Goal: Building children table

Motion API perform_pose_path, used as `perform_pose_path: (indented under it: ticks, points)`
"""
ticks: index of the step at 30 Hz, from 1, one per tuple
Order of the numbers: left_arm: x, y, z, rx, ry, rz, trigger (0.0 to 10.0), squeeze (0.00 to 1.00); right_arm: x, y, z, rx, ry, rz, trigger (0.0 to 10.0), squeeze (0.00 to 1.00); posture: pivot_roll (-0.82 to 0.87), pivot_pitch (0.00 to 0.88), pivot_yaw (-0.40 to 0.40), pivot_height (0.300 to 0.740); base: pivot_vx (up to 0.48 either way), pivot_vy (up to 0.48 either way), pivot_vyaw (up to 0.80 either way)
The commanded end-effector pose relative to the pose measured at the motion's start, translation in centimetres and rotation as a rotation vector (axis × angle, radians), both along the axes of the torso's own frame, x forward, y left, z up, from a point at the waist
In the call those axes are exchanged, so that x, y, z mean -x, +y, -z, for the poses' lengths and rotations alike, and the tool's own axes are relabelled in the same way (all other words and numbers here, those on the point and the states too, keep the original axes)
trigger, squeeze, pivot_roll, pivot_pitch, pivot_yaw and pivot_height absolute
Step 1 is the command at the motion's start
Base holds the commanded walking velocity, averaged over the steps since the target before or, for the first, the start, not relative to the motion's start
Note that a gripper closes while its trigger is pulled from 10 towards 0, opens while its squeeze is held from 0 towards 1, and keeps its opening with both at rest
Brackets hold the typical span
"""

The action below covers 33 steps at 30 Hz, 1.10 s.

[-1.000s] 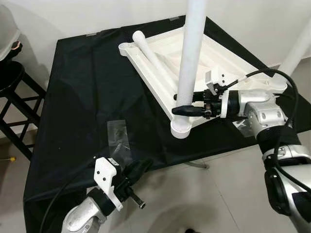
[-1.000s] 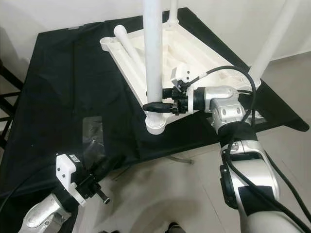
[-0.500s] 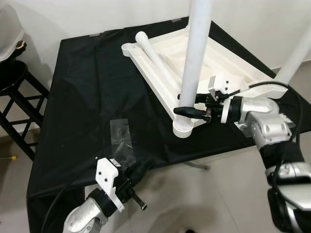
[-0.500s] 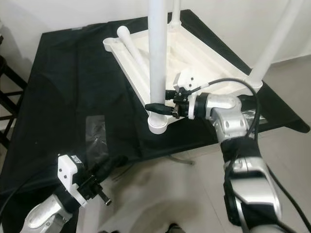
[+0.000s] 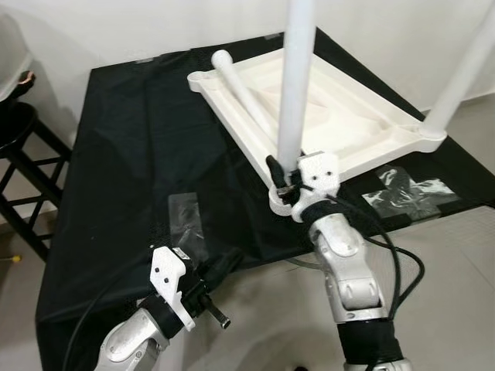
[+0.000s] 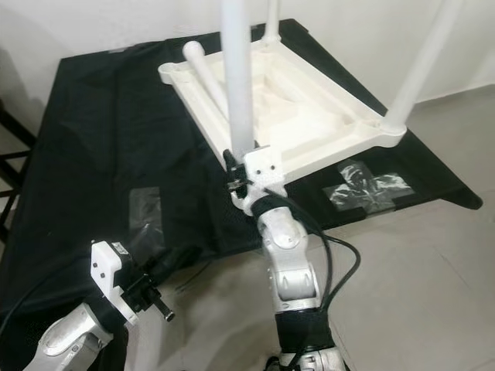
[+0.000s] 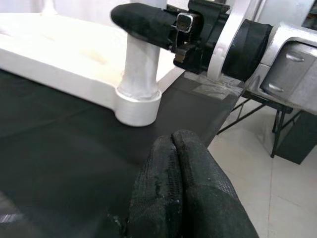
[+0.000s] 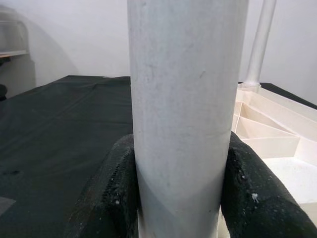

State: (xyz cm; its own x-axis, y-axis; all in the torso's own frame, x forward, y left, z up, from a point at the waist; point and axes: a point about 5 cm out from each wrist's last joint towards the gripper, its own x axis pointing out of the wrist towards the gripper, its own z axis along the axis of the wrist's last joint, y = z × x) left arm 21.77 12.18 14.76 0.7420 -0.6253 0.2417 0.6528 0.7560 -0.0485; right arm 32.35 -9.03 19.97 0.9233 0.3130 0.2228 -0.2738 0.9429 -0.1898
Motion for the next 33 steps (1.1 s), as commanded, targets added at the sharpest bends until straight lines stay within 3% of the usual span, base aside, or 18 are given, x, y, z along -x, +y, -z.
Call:
perform_pose_path:
  ticks: [1, 4, 5, 12, 20, 22, 29, 30, 32, 33]
  points:
    - [0.1, 0.3, 0.5, -0.011, 0.022, -0.008, 10.0, 0.00, 0.4, -0.4, 4.4, 0.067, 0.218, 0.065, 10.0, 0.00, 0.00, 0.231, 0.059, 0.740, 0.000, 0.000, 0.00]
    - [0.1, 0.2, 0.5, -0.010, 0.021, -0.007, 10.0, 0.00, 0.7, -0.2, 4.1, 0.054, 0.210, 0.051, 10.0, 0.00, 0.00, 0.231, 0.054, 0.740, 0.000, 0.000, 0.00]
    - [0.0, 0.2, 0.5, -0.010, 0.021, -0.007, 10.0, 0.00, 0.8, -0.1, 3.7, 0.042, 0.195, 0.027, 10.0, 1.00, -0.01, 0.230, 0.052, 0.740, 0.000, 0.000, 0.00]
    - [0.0, 0.1, 0.5, -0.006, 0.017, -0.012, 10.0, 0.00, 1.1, -0.3, 2.4, -0.015, 0.139, -0.032, 10.0, 1.00, -0.01, 0.231, 0.049, 0.740, 0.000, 0.000, 0.00]
    - [-0.2, 0.4, 0.4, -0.011, 0.010, -0.051, 10.0, 0.00, 3.0, -1.9, 2.5, -0.004, 0.117, -0.121, 10.0, 1.00, -0.02, 0.229, 0.043, 0.740, 0.000, 0.000, 0.00]
    - [-0.5, 1.0, 0.3, -0.015, 0.012, -0.103, 10.0, 0.00, 4.4, -2.9, 3.2, 0.012, 0.143, -0.109, 10.0, 1.00, -0.03, 0.229, 0.044, 0.740, 0.000, 0.000, 0.00]
    - [-1.9, 2.7, 0.3, -0.018, 0.051, -0.265, 10.0, 0.00, 5.5, -4.3, 3.9, -0.018, 0.171, -0.019, 10.0, 1.00, -0.02, 0.222, 0.062, 0.740, 0.000, 0.000, 0.00]
    - [-2.1, 3.0, 0.3, -0.026, 0.056, -0.292, 10.0, 0.00, 5.6, -4.5, 4.0, -0.026, 0.173, -0.008, 10.0, 0.60, -0.02, 0.222, 0.062, 0.740, 0.000, 0.000, 0.00]
    - [-2.4, 3.4, 0.4, -0.036, 0.067, -0.332, 10.0, 0.00, 5.8, -4.6, 4.1, -0.033, 0.179, 0.000, 10.0, 0.60, -0.02, 0.219, 0.064, 0.740, 0.000, 0.000, 0.00]
    - [-2.6, 3.7, 0.5, -0.047, 0.086, -0.378, 10.0, 0.00, 6.0, -4.6, 4.3, -0.039, 0.190, -0.005, 10.0, 0.05, -0.02, 0.219, 0.065, 0.740, 0.000, 0.000, 0.00]
